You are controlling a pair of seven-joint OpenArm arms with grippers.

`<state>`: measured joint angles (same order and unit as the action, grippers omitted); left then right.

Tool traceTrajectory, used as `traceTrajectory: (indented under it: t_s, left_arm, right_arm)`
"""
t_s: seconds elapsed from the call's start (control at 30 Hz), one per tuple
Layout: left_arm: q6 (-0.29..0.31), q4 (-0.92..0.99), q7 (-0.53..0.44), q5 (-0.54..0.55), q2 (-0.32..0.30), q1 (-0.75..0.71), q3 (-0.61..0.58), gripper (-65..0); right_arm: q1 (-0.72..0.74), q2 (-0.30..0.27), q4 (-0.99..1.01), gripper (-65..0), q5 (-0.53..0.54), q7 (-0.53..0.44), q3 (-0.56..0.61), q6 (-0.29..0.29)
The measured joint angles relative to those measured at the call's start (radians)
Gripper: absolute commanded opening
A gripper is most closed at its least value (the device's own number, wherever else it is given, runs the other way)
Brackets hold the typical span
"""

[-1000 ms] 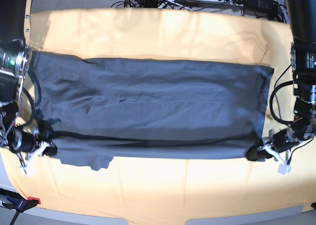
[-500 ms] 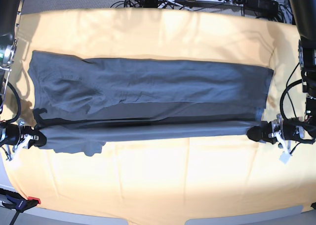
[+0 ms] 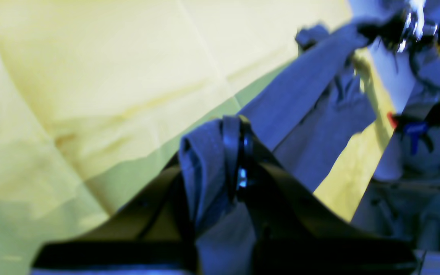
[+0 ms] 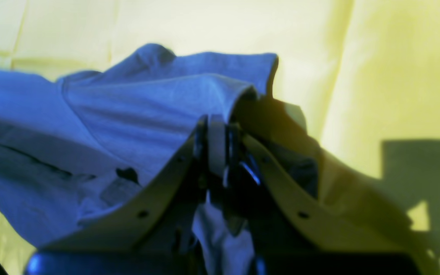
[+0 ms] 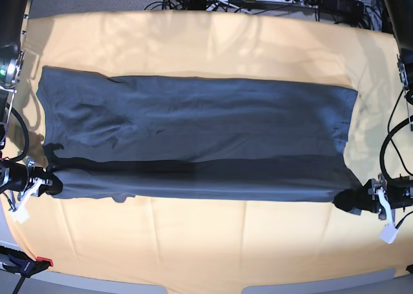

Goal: Fold the T-shirt properly
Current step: 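Lift the hem corners and fold them over toward the collar, then lower the folded hem and release it with both grippers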

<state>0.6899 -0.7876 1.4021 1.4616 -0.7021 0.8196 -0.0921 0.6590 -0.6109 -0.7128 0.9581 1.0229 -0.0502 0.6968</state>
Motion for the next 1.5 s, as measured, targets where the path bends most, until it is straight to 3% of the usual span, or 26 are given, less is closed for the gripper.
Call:
traceTrajectory:
  t_s: [0.47, 0.6, 0.73, 1.1, 1.2, 1.27, 1.33, 1.37, 1.5]
  left_arm:
    - [0.0, -0.024, -0.006, -0.001, -0.017, -0.2, 0.0, -65.0]
    - [-0.027, -0.024, -0.006, 0.005, -0.024, -0.227, 0.0, -65.0]
    - [-0.053, -0.024, -0.007, 0.005, -0.021, -0.249, 0.0, -65.0]
    - [-0.061, -0.024, -0.006, 0.005, -0.004, -0.346, 0.0, -65.0]
    - [-0.061, -0.024, -0.008, 0.004, 0.003, -0.351, 0.0, -64.3]
    - [-0.061, -0.024, -0.008, 0.005, 0.007, -0.351, 0.0, -48.6]
    - [-0.061, -0.024, -0.007, 0.015, 0.013, -0.351, 0.0, -33.2]
    - [-0.061, -0.025, -0.006, 0.027, 0.014, -0.351, 0.0, -29.0]
    - [-0.061, -0.027, -0.011, 0.024, 0.014, -0.346, 0.0, -27.7]
  right_arm:
    - [0.0, 0.033, 0.0, -65.0, -0.091, -0.013, 0.0, 0.0]
    - [-0.003, 0.033, 0.0, -65.0, -0.09, -0.01, 0.0, 0.0]
    - [0.0, 0.033, 0.0, -65.0, -0.081, 0.063, 0.0, 0.0]
    - [-0.003, 0.032, 0.0, -64.8, -0.041, 0.104, 0.0, 0.0]
    - [-0.002, 0.032, 0.0, -37.4, -0.032, 0.109, 0.0, 0.0]
    - [-0.003, 0.03, 0.0, -22.8, -0.014, 0.112, 0.0, -0.001]
    - [0.001, 0.029, 0.0, -19.9, 0.04, 0.114, 0.0, -0.001]
    - [0.008, 0.03, 0.0, -19.9, 0.051, 0.115, 0.0, -0.002]
    - [0.061, 0.032, 0.0, -19.9, 0.068, 0.103, 0.0, -0.001]
